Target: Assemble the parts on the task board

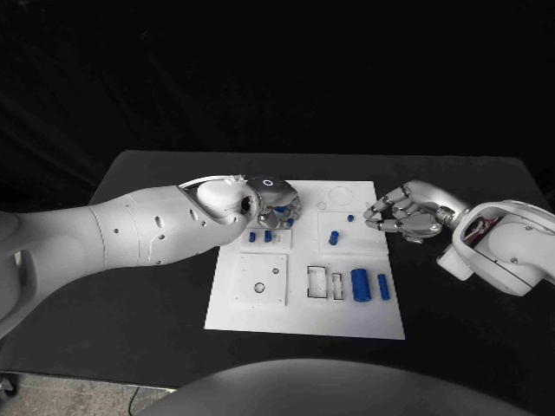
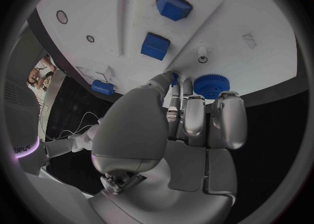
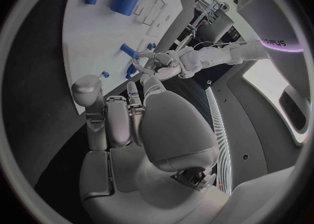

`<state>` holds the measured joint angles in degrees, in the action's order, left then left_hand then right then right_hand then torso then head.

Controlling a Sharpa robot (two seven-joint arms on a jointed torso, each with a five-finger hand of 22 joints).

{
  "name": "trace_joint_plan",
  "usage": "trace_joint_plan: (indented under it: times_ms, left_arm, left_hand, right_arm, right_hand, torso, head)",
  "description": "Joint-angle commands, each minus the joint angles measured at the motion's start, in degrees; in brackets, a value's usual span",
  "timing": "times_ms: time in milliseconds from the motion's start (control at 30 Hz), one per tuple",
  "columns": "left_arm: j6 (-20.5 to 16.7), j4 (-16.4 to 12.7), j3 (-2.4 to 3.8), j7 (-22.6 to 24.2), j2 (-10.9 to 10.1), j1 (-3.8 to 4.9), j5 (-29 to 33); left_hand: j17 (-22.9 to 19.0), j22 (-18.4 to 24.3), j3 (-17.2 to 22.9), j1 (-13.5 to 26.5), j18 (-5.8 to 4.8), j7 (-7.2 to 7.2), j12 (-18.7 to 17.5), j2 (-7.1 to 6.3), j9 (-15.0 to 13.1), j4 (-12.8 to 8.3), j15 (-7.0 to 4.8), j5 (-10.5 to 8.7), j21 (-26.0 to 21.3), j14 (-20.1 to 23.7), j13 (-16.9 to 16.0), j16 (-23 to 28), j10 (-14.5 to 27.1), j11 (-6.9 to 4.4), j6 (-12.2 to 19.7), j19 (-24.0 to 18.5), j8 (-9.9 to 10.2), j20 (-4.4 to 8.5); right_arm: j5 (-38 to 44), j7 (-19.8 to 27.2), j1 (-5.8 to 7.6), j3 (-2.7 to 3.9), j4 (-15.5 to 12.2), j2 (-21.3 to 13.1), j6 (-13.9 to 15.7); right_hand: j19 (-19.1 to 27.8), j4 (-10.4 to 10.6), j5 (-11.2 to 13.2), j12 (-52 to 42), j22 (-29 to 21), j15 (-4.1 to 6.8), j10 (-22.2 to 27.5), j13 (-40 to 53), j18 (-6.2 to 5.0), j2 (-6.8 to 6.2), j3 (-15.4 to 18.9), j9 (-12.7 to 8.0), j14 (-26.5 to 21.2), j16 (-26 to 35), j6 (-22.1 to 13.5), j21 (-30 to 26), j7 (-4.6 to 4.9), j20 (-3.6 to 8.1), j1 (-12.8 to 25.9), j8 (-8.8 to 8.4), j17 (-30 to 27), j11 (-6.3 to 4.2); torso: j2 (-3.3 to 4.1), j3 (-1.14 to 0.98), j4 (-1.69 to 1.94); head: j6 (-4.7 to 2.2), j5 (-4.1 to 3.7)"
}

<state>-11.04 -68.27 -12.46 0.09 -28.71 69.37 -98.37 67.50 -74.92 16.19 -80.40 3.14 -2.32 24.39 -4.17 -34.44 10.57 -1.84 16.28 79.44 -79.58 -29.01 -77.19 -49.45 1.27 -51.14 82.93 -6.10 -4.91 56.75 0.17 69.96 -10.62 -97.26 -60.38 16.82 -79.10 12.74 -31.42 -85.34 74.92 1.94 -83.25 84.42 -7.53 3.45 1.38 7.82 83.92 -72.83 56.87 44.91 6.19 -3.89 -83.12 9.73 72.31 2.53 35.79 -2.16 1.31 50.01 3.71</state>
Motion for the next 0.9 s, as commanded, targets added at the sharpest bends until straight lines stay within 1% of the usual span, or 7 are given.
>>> trace_joint_plan:
  times_ms: [33,200,333,500,600,733,900]
  left_arm:
    - [0.1,0.1,0.03,0.7,0.2,-0.06,0.2]
    - [-0.1,0.1,0.03,1.1,0.3,-0.13,0.2]
    - [-0.9,0.1,0.03,1.8,0.3,-0.2,0.2]
    - [-2.0,0.1,0.03,2.6,0.3,-0.29,0.2]
    - [-2.3,0.1,0.03,2.8,0.3,-0.31,0.2]
    - [-3.3,0.0,0.03,3.2,0.0,-0.34,0.2]
    - [-5.0,-0.5,0.04,3.3,-0.7,-0.34,0.2]
  left_hand:
    - [-0.1,-11.5,0.5,0.0,-0.43,0.06,-0.5,-0.65,0.2,-0.1,-0.06,0.03,-0.3,0.5,0.6,0.2,-0.5,0.15,0.5,0.0,0.3,-0.02]
    - [-0.2,-11.5,1.2,-0.3,-0.45,-0.29,-0.6,-0.48,0.1,-0.8,-0.3,0.08,-0.2,0.4,1.2,0.1,-2.1,-0.28,-1.2,0.1,-0.4,-0.02]
    - [0.3,-12.0,1.8,-1.3,-0.77,-0.68,0.4,0.04,-0.5,-2.2,-0.73,0.25,1.2,-0.1,1.2,-0.4,-5.1,-0.9,-4.5,1.0,-2.1,0.0]
    - [0.5,-12.5,2.3,-2.3,-1.21,-1.08,0.8,0.58,-1.4,-3.9,-0.92,0.56,3.0,-0.7,1.7,-0.7,-8.9,-1.06,-7.9,2.1,-3.9,0.09]
    - [0.2,-12.6,2.4,-2.4,-1.22,-1.28,0.3,0.63,-1.6,-4.4,-0.81,0.68,3.0,-0.8,2.3,-0.6,-10.1,-0.97,-8.5,2.2,-4.1,0.14]
    - [-0.5,-12.7,2.8,-2.1,-1.3,-1.42,-1.7,0.4,-2.0,-5.0,-0.62,0.77,3.4,-1.0,4.1,-0.2,-12.8,-0.87,-9.2,2.4,-4.4,0.25]
    - [-1.0,-12.8,3.2,-1.6,-1.42,-1.45,-3.8,0.1,-2.1,-5.1,-0.69,0.75,3.9,-1.1,5.8,0.1,-14.7,-0.81,-9.8,2.7,-4.4,0.37]
  right_arm:
    - [0.1,-0.5,-0.06,0.01,0.0,0.0,-1.0]
    - [0.1,-0.7,-0.06,0.01,0.0,0.0,-1.1]
    - [0.1,-0.7,-0.07,0.01,0.0,0.0,-1.2]
    - [0.1,-0.8,-0.07,0.01,0.0,0.0,-1.4]
    - [0.1,-0.8,-0.07,0.01,0.0,0.0,-1.4]
    - [0.1,-0.9,-0.07,0.01,0.0,-0.1,-1.5]
    - [0.1,-1.0,-0.08,0.01,-0.1,-0.1,-1.6]
  right_hand:
    - [0.5,-0.1,-0.3,0.4,5.3,0.35,-1.2,-0.9,0.19,-0.1,-0.4,-0.1,0.4,0.2,0.3,-0.4,0.0,0.04,-0.4,0.27,-0.1,-0.93]
    - [0.6,-0.2,-0.4,0.4,5.3,0.36,-1.2,-0.9,0.18,-0.1,-0.5,-0.1,0.4,0.3,0.4,-0.5,-0.01,0.04,-0.6,0.3,-0.1,-0.95]
    - [0.6,-0.2,-0.4,0.4,5.3,0.36,-1.2,-0.9,0.18,-0.09,-0.6,-0.1,0.4,0.3,0.5,-0.5,-0.02,0.05,-0.6,0.31,-0.1,-0.96]
    - [0.6,-0.2,-0.4,0.4,5.3,0.36,-1.2,-0.9,0.18,-0.09,-0.6,-0.1,0.4,0.3,0.5,-0.5,-0.02,0.05,-0.6,0.31,-0.1,-0.96]
    - [0.6,-0.2,-0.4,0.4,5.3,0.36,-1.2,-0.9,0.18,-0.09,-0.6,-0.1,0.4,0.3,0.5,-0.5,-0.02,0.05,-0.6,0.31,-0.1,-0.96]
    - [0.6,-0.2,-0.4,0.4,5.3,0.36,-1.2,-0.9,0.18,-0.09,-0.6,-0.1,0.4,0.3,0.5,-0.5,-0.02,0.05,-0.6,0.31,-0.1,-0.96]
    - [0.6,-0.3,-0.5,0.5,5.3,0.37,-1.1,-0.9,0.15,-0.09,-0.7,0.0,0.3,0.4,0.5,-0.7,-0.03,0.05,-0.7,0.33,-0.2,-0.97]
  torso:
    - [0.01,-0.01,0.02]
    - [0.05,0.01,0.02]
    - [0.04,0.0,0.02]
    - [0.05,0.01,0.01]
    - [0.04,0.01,0.03]
    - [0.02,0.02,0.0]
    - [0.04,0.02,0.05]
  head:
    - [-0.01,-0.01]
    - [-0.01,0.03]
    - [-0.01,0.01]
    - [-0.01,0.02]
    - [-0.01,-0.01]
    - [-0.01,-0.09]
    - [-0.01,-0.19]
